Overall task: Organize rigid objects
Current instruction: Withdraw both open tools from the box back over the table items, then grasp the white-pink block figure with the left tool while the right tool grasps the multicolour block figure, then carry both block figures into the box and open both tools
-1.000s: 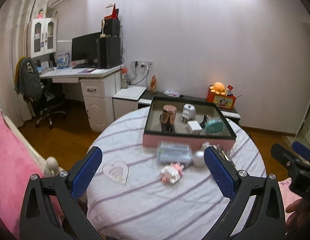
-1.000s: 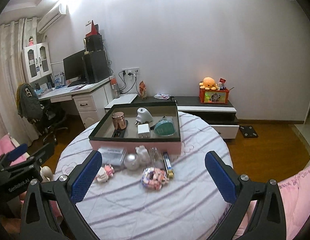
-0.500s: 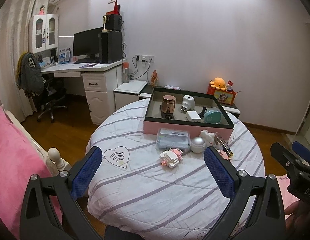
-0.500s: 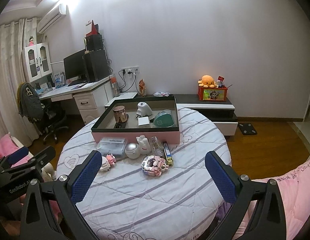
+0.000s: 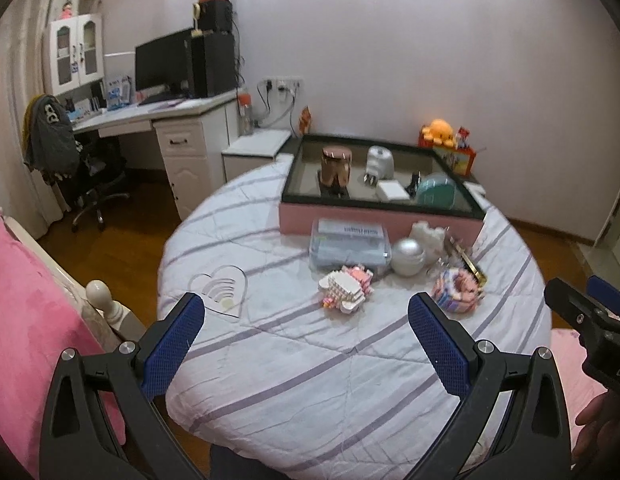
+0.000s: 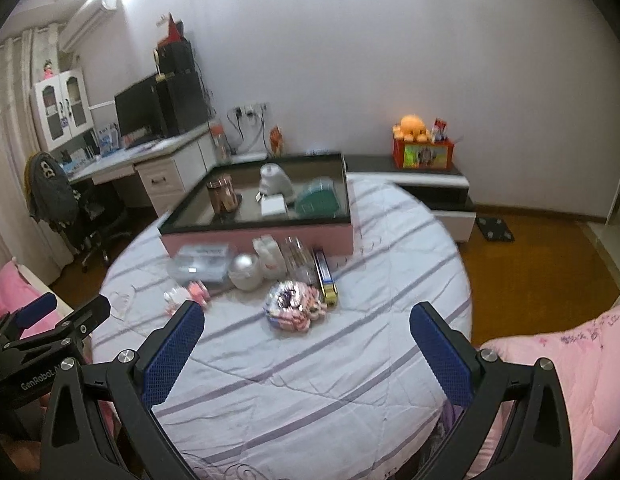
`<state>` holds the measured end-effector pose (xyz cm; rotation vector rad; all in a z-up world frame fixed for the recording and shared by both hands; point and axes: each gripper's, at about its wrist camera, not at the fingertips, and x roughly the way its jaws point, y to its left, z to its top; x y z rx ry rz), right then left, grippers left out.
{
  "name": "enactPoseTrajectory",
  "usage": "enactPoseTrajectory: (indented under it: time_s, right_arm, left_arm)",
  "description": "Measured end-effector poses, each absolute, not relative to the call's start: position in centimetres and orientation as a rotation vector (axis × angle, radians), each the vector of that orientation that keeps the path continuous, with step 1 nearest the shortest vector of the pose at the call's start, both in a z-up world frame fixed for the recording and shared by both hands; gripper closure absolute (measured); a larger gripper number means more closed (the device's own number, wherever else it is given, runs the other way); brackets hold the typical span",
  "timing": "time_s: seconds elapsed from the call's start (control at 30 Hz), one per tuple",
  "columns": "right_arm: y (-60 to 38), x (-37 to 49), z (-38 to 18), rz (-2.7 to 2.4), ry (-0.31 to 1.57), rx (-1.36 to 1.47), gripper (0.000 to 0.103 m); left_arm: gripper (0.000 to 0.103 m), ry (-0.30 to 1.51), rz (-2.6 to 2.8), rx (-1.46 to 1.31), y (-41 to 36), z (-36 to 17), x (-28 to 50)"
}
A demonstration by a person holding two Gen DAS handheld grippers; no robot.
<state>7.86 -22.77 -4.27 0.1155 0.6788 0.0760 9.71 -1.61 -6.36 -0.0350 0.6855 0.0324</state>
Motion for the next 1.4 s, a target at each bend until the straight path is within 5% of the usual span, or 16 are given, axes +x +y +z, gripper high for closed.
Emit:
enactPoseTrajectory:
  time_s: [0.63,0.73,0.8,0.87,1.0,1.4]
  right_arm:
    - [-21.4,17.8,-13.6,0.075,0.921,0.201,0.000]
    - [-20.9,18.1,-14.2,0.067,0.921,0.154,0.007]
    - [-20.8,17.8,-14.1,0.057,0.909,0.128,0.018]
    - [-20.9,17.5,-13.7,0.064,0.894,0.116,0.035]
    - [-21.5,16.8,-13.5,0.081,0.895,0.113,0.035]
    - [-22.2,13.8,-10.8,0.130,0.843,0.141,0.035]
  left_arm:
    - [0.002,0.939,-0.031,0.031,-3.4,-15.7,20.4]
    - [0.003,0.949,-0.062,-0.010,-2.9,-15.6,21.1]
    - [0.007,0.945,-0.075,-0.010,-3.0,-15.5,21.2]
    - [0.029,0.930,-0.080,-0.008,-3.0,-15.2,20.9]
    - [0.055,0.913,-0.080,-0.021,-2.5,-14.8,20.4]
    - [0.057,0.880,-0.093,-0.056,-1.4,-13.2,17.4]
